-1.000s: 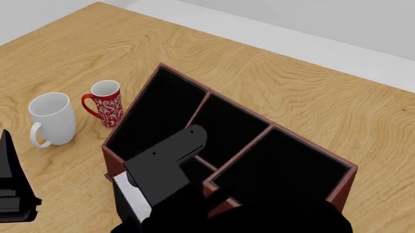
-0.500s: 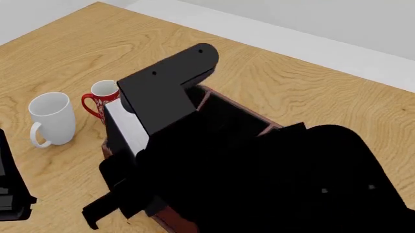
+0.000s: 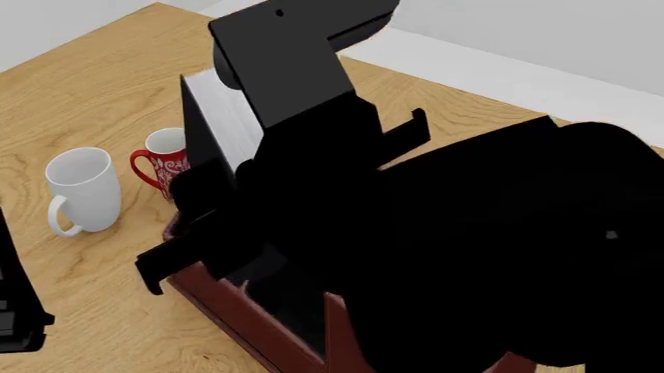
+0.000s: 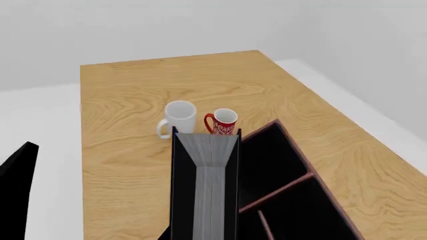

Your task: Pick up the book and place it in the right compartment of the caddy.

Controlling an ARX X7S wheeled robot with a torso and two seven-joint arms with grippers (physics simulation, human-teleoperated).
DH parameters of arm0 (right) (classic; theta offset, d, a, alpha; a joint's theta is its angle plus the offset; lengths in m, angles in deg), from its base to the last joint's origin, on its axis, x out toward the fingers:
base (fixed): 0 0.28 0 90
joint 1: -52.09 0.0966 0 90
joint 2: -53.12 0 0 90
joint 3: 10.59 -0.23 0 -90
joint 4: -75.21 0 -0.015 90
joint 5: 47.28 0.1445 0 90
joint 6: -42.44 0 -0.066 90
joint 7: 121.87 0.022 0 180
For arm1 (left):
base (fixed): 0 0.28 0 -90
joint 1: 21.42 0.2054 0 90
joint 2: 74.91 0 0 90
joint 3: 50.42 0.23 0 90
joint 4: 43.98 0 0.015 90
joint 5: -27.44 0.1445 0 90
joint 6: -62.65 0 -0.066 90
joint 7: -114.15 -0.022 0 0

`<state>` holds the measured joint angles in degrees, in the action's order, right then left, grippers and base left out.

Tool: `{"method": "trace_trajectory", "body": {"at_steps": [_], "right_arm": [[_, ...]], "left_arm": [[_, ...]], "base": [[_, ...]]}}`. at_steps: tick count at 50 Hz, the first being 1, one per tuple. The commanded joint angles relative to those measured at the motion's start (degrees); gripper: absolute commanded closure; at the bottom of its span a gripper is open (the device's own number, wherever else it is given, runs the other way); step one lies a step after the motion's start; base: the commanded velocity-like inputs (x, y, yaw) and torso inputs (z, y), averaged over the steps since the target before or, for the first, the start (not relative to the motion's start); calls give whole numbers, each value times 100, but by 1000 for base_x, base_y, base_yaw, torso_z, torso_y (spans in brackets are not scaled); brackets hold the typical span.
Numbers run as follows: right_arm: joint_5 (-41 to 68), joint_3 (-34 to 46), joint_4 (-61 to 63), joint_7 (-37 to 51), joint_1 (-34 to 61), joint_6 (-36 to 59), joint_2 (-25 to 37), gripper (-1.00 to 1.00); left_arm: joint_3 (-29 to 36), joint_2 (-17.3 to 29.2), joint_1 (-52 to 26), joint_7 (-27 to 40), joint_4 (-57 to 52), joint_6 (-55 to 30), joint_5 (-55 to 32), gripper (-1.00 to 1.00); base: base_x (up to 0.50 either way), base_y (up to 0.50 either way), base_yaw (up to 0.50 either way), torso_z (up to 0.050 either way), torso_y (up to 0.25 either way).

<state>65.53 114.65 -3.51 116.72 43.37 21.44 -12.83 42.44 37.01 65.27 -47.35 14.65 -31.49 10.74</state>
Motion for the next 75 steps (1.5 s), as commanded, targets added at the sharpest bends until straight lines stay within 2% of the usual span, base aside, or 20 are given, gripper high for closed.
{"method": "trace_trajectory", "body": {"at_steps": [1, 34, 45, 52, 60, 75], "right_arm": [[251, -147, -33, 398, 481, 2, 231, 100], [1350, -125, 196, 1451, 681, -399, 1363, 100], [2341, 323, 293, 2308, 1117, -560, 1867, 100], [2449, 377, 498, 2502, 927, -818, 2137, 100], [2433, 476, 692, 2685, 734, -1201, 2173, 100], [2370, 1145, 830, 3043, 847, -1977, 2221, 100]], "left_arm": [[-65, 38, 13, 40, -84, -48, -99, -100], [-68, 84, 25, 105, -121, -28, -126, -100], [-141, 117, 31, 93, -90, -13, -253, -100], [-198, 125, 35, 89, -37, 26, -325, -100], [-195, 100, 33, 32, 90, 7, -515, -100], [-403, 159, 111, -50, 138, 30, -957, -100]], "base": [[0, 0, 0, 0, 0], [0, 0, 0, 0, 1], [0, 0, 0, 0, 1], [0, 0, 0, 0, 2], [0, 0, 0, 0, 1], [0, 0, 0, 1, 1]]}}
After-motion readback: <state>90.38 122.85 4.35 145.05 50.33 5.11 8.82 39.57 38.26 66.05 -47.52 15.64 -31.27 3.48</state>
